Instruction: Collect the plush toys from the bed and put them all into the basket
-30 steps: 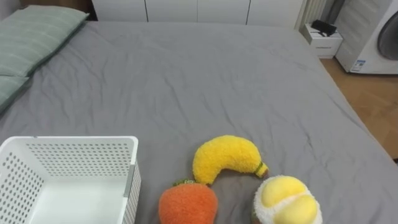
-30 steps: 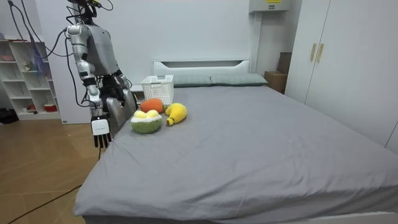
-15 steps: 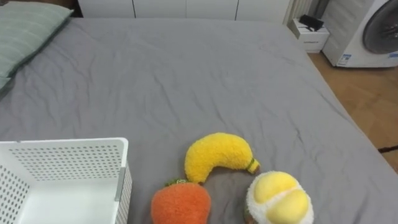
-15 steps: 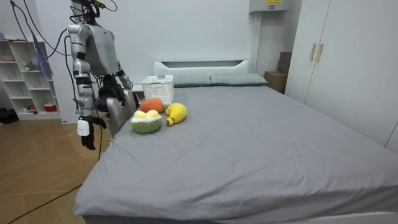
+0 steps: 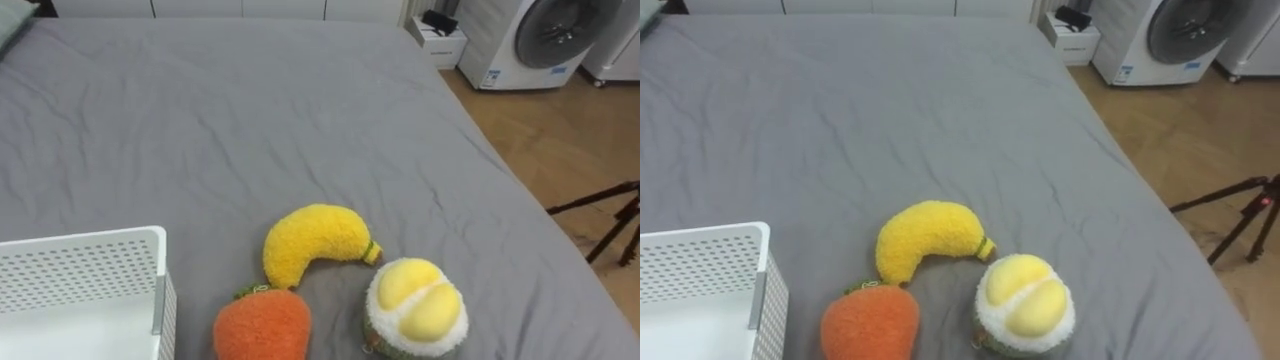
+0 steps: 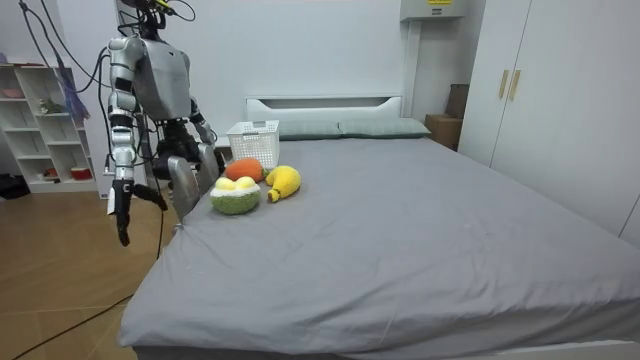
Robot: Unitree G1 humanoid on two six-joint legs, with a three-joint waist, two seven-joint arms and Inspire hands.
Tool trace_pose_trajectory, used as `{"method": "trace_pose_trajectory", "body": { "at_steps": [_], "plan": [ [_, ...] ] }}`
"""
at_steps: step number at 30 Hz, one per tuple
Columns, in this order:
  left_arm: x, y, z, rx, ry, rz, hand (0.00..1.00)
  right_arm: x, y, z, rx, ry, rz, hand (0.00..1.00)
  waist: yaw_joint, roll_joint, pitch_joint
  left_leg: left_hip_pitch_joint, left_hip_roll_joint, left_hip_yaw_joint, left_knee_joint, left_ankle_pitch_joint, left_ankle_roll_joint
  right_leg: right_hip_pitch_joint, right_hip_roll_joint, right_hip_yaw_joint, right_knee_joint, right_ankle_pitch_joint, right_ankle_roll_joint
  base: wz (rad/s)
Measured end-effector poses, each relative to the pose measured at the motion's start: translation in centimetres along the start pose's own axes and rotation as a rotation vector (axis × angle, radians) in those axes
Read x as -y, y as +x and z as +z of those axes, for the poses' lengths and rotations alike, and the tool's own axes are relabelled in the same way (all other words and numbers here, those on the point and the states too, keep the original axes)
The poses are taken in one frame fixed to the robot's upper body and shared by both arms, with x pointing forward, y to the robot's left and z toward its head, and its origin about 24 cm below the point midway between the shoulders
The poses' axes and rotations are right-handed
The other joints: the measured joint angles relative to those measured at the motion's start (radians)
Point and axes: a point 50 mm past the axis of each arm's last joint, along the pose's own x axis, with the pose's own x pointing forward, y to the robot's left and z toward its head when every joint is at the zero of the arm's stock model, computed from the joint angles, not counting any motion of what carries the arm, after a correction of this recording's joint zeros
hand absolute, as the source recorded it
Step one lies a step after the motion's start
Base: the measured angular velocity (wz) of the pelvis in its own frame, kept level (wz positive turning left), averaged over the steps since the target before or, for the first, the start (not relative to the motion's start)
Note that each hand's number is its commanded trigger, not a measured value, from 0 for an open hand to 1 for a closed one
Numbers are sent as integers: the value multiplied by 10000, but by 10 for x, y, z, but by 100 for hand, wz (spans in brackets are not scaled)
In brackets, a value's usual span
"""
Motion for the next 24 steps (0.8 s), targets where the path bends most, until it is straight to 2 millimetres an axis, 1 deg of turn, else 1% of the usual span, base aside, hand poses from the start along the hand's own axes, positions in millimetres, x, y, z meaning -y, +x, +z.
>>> {"method": "trace_pose_trajectory", "body": {
  "at_steps": [1, 2, 3, 4, 5, 6, 7, 8, 10, 11, 13, 15, 16, 20, 23, 24],
  "plan": [
    [0, 0, 0, 52, 26, 19, 0, -10, -2, 12, 512, 142, 441, 0, 15, 33, -2, -20, 12, 13, -2, 0, -2, -14, 10, 0, -16, 0, -2, 0],
    [-1, 0, 0, 97, 19, 37, 0, -15, -3, 17, 770, 212, 639, 0, 26, 27, -8, -23, 15, 12, -6, -1, -3, -15, 12, -4, -23, 0, -2, 4],
    [-1, -1, 0, 176, 19, 71, 0, -23, -6, 29, 1246, 248, 977, 0, 44, 53, -19, -61, 19, 8, -9, -1, -5, -40, 16, -13, -41, 1, -4, 4],
    [-2, -1, 1, 291, -1, 108, 0, -32, -10, 40, 1741, 310, 1369, 0, 62, 13, -55, -135, 19, -5, -6, 3, -8, -108, 18, -16, -40, 3, -6, 0],
    [-2, -1, 1, 326, -82, 95, 0, -36, -12, 45, 2003, 329, 1556, 0, 65, 35, -39, -152, 22, -6, -5, 7, -12, -119, 24, -14, -50, 14, -9, 0],
    [-1, -1, 1, 346, -112, 66, 0, -45, -17, 55, 2545, 237, 1963, 0, 60, 65, -22, -158, 23, 15, -9, 7, -12, -112, 24, -23, -84, 26, -9, 0],
    [0, -1, 1, 349, -11, 43, 0, -55, -24, 62, 3013, 29, 2404, 0, 71, 116, -23, -158, 31, -6, -33, 8, -14, -91, 37, -31, -155, 48, -11, 0],
    [1, -1, 1, 347, 44, 52, 0, -60, -27, 65, 3232, -82, 2616, 0, 72, 131, -19, -158, 33, -7, -41, 9, -16, -90, 39, -26, -159, 49, -11, 0],
    [2, -1, 1, 373, 161, 123, 0, -78, -39, 72, 3883, -625, 3434, 0, 80, 168, -21, -156, 36, -12, -56, 11, -21, -86, 46, -17, -163, 49, -10, 0],
    [2, -1, 1, 380, 194, 131, 0, -81, -41, 73, 4003, -733, 3631, 0, 84, 167, -23, -157, 36, -21, -57, 12, -22, -83, 46, -18, -163, 49, -10, 0],
    [3, -1, -3, 392, 118, 143, 0, -91, -50, 79, 4547, -1495, 4146, 0, 94, 167, -30, -131, 33, -54, -55, 12, -22, -36, 41, -42, -173, 49, -10, 4],
    [3, -1, -3, 474, 72, 222, 0, -94, -53, 82, 4837, -1850, 4227, 0, 97, 152, -39, -120, 28, -123, -38, 12, -22, 36, 37, -90, -174, 51, -7, 8],
    [3, -1, -3, 509, 79, 274, 0, -96, -55, 83, 4971, -2026, 4298, 0, 205, 155, -38, -116, 29, -123, -27, 12, -22, 32, 41, -79, -174, 51, -7, 4],
    [4, -2, -4, 511, 83, 390, 0, -105, -58, 78, 5131, -3079, 4763, 0, 294, 165, -43, -113, 32, -124, 12, 11, -23, 35, 39, -75, -187, 52, -8, 0],
    [4, -2, 1, 695, 185, 438, 0, -113, -60, 69, 5316, -4867, 5077, 0, 338, 171, -48, -128, 32, -131, 42, 10, -22, 20, 34, -75, -168, 53, -10, 0],
    [4, -2, 1, 699, 192, 431, 0, -117, -60, 65, 5401, -5792, 5175, 0, 358, 174, -51, -134, 32, -138, 43, 9, -21, 17, 35, -67, -171, 53, -10, 0]
  ]
}}
